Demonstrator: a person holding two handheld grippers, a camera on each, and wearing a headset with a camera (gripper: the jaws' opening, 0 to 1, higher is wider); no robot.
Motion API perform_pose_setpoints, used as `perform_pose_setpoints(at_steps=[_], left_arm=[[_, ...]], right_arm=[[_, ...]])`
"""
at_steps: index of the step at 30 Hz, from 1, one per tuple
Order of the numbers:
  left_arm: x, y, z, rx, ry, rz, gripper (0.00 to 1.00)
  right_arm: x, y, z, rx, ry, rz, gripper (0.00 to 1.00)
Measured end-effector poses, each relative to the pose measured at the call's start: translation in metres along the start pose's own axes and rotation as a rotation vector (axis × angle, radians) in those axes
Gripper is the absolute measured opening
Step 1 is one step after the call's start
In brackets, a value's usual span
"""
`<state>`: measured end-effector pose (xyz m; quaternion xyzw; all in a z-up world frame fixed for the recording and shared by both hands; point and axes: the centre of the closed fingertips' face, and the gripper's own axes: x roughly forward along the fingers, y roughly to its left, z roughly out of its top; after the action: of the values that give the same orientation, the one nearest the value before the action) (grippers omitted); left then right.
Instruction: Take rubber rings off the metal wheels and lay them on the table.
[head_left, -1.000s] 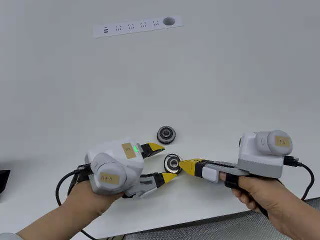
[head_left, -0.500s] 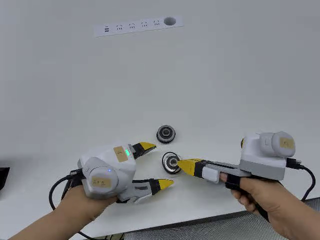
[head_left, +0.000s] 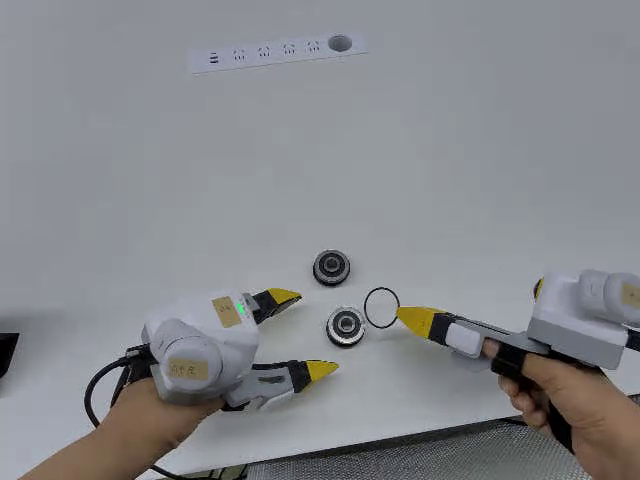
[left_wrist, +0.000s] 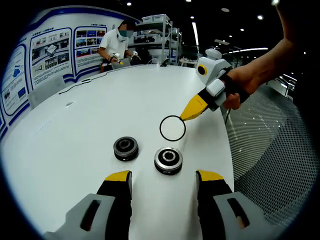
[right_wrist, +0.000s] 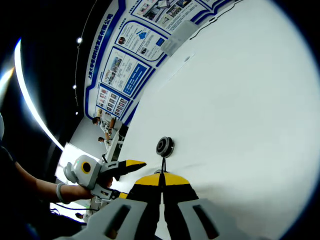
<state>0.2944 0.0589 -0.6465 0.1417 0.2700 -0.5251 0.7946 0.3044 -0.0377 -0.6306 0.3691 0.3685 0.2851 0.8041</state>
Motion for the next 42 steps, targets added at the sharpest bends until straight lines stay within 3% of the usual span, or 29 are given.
perform_pose_setpoints(at_steps=[8, 13, 21, 30, 34, 42], left_arm=[[0.000, -0.001, 0.000, 0.000, 0.001, -0.001, 0.52], [0.000, -0.002, 0.000, -0.002, 0.004, -0.003, 0.51], [0.000, -0.001, -0.001, -0.002, 0.009, -0.004, 0.51], [0.001, -0.003, 0.000, 0.002, 0.011, -0.010, 0.49], [0.001, -0.002, 0.001, 0.000, 0.006, -0.012, 0.47], [0.001, -0.001, 0.010, 0.010, -0.011, -0.011, 0.38]], right_arm=[[0.002, -0.017, 0.000, -0.012, 0.011, -0.067, 0.02], [0.005, -0.027, -0.003, -0.072, 0.038, -0.133, 0.02], [0.004, -0.031, -0.002, -0.118, 0.037, -0.156, 0.06], [0.001, -0.036, -0.003, -0.252, 0.070, -0.202, 0.15], [0.002, -0.032, -0.003, -0.282, 0.077, -0.191, 0.18], [0.009, -0.019, -0.003, -0.253, 0.065, -0.134, 0.19]])
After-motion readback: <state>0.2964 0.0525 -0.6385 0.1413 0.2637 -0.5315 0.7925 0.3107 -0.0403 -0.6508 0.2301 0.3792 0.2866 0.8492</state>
